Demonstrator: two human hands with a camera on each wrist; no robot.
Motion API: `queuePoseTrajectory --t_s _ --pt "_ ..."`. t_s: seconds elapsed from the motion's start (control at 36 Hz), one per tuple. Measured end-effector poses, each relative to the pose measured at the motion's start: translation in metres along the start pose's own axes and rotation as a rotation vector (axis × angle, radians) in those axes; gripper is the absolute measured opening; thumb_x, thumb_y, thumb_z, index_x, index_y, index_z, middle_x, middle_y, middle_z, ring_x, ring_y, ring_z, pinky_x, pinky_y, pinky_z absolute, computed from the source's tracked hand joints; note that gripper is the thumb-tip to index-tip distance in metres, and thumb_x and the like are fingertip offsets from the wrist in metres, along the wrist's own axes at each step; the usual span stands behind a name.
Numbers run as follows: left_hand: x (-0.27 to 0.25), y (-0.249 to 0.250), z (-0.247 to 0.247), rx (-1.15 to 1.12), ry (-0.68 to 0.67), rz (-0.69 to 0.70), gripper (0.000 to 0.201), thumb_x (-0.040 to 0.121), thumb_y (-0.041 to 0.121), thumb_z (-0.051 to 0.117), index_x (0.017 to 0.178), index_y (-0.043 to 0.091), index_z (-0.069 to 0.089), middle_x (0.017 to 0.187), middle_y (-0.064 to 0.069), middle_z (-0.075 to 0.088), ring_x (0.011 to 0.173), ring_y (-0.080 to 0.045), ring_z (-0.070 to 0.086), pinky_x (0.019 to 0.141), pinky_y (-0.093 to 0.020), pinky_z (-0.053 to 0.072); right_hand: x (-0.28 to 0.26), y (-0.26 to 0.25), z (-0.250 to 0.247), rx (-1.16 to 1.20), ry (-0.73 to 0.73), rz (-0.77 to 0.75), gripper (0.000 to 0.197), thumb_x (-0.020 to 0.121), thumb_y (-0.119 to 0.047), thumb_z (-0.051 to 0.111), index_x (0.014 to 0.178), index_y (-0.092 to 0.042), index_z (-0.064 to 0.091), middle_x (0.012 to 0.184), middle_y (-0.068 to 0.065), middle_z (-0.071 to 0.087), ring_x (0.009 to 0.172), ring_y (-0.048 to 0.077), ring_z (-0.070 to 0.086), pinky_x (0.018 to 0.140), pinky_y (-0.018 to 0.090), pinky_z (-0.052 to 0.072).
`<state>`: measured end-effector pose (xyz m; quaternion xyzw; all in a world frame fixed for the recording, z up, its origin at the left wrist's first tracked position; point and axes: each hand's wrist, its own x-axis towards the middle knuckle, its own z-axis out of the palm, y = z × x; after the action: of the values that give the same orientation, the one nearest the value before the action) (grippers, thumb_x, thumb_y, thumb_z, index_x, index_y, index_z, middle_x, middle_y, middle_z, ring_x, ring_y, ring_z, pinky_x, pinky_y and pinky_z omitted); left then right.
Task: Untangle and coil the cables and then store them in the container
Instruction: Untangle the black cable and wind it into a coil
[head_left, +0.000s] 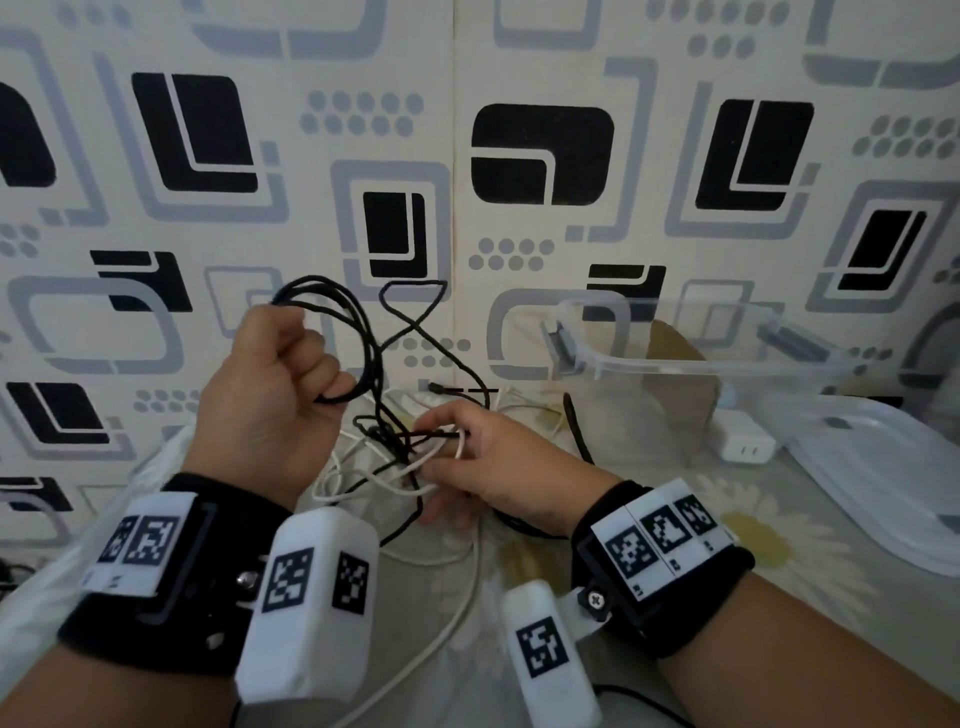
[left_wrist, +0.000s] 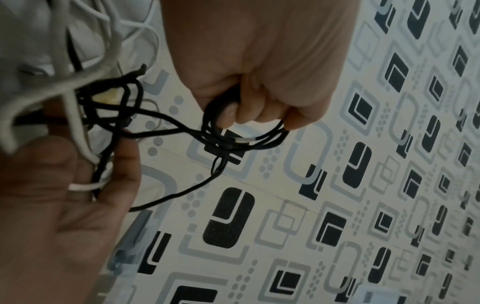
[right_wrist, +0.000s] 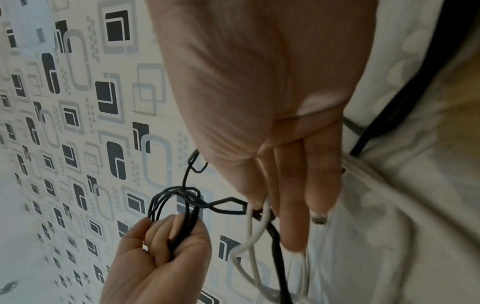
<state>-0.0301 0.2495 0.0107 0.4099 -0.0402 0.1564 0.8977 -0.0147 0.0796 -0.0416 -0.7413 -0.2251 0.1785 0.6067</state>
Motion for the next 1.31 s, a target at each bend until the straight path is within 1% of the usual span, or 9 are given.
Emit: queuePoseTrajectory --t_s 0.14,0.31,0.42,0.56,0.72,0.81,0.94,1.17,1.31 --pt "0.003 0.012 -0.008 -0.15 0.084 0.036 0.041 0.091 0.018 0.044 0.057 0.024 0.024 0.054 0.005 0.009 0.047 -0.014 0.008 0.046 -0.022 0.02 0.01 -0.001 -0.003 -0.067 0.337 -0.087 0.026 0.094 -0.005 0.056 0.111 -0.024 0.05 0.117 -0.002 0.063 0.073 0.019 0.072 0.05 0.026 0.053" --pt "0.004 0.015 -0.01 -0.207 0.086 0.045 0.04 0.077 0.015 0.054 0.056 0.024 0.021 0.053 0.004 0.009 0.045 -0.014 0.008 0.046 -0.022 0.02 0.012 -0.003 -0.013 -0.413 0.667 -0.271 0.04 0.095 -0.012 0.054 0.13 -0.028 0.044 0.107 -0.003 0.062 0.089 0.015 0.061 0.087 0.038 0.053" --pt "0.005 0.011 -0.01 -0.147 0.059 0.009 0.042 0.09 0.017 0.044 0.057 0.024 0.02 0.053 0.005 0.008 0.044 -0.013 0.007 0.044 -0.022 0.019 0.011 -0.002 -0.015 -0.456 0.588 -0.23 0.056 0.096 -0.017 0.052 0.145 -0.029 0.027 0.137 0.0 0.049 0.099 0.016 0.055 0.093 0.03 0.046" --pt "0.006 0.006 -0.01 -0.094 0.026 -0.045 0.041 0.091 0.015 0.042 0.058 0.024 0.02 0.05 0.007 0.009 0.043 -0.012 0.006 0.042 -0.023 0.018 0.012 0.004 -0.014 -0.523 0.431 -0.041 0.058 0.091 -0.05 0.055 0.145 -0.039 0.035 0.1 -0.001 0.048 0.087 0.012 0.048 0.065 0.013 0.035" --pt "0.004 0.005 -0.008 -0.044 -0.01 -0.062 0.04 0.092 0.016 0.04 0.06 0.024 0.019 0.047 0.007 0.011 0.043 -0.011 0.006 0.042 -0.022 0.018 0.005 -0.007 -0.009 -0.409 0.359 -0.145 0.044 0.093 -0.041 0.058 0.137 -0.036 0.052 0.133 -0.017 0.056 0.111 -0.002 0.054 0.096 0.013 0.038" --pt "0.002 0.004 -0.005 -0.011 -0.038 -0.05 0.039 0.093 0.015 0.039 0.063 0.025 0.016 0.047 0.008 0.012 0.041 -0.009 0.008 0.041 -0.022 0.019 0.001 -0.012 -0.004 -0.266 0.378 -0.291 0.033 0.096 -0.026 0.058 0.128 -0.028 0.06 0.075 -0.025 0.064 0.065 -0.006 0.056 0.069 0.006 0.044" --pt "-0.001 0.001 -0.003 0.029 -0.095 -0.05 0.038 0.093 0.014 0.038 0.064 0.025 0.015 0.046 0.008 0.013 0.039 -0.008 0.01 0.041 -0.022 0.019 0.003 -0.013 -0.005 -0.301 0.529 -0.508 0.022 0.093 -0.013 0.061 0.113 -0.02 0.068 0.086 -0.018 0.06 0.064 0.001 0.05 0.067 0.012 0.044" --pt "-0.005 -0.002 0.003 0.063 -0.098 -0.065 0.038 0.092 0.013 0.039 0.061 0.023 0.022 0.046 0.008 0.014 0.04 -0.008 0.01 0.042 -0.023 0.018 0.008 -0.001 -0.007 -0.428 0.395 -0.396 0.012 0.094 -0.019 0.06 0.101 -0.028 0.06 0.086 -0.026 0.056 0.059 0.002 0.045 0.059 0.01 0.039" --pt "-0.005 -0.001 0.002 0.008 -0.107 -0.047 0.038 0.093 0.014 0.037 0.061 0.023 0.019 0.046 0.008 0.014 0.04 -0.008 0.01 0.041 -0.022 0.02 0.01 -0.003 -0.004 -0.508 0.276 -0.31 0.01 0.095 -0.025 0.058 0.101 -0.027 0.049 0.095 -0.014 0.054 0.064 0.03 0.051 0.062 0.036 0.048"
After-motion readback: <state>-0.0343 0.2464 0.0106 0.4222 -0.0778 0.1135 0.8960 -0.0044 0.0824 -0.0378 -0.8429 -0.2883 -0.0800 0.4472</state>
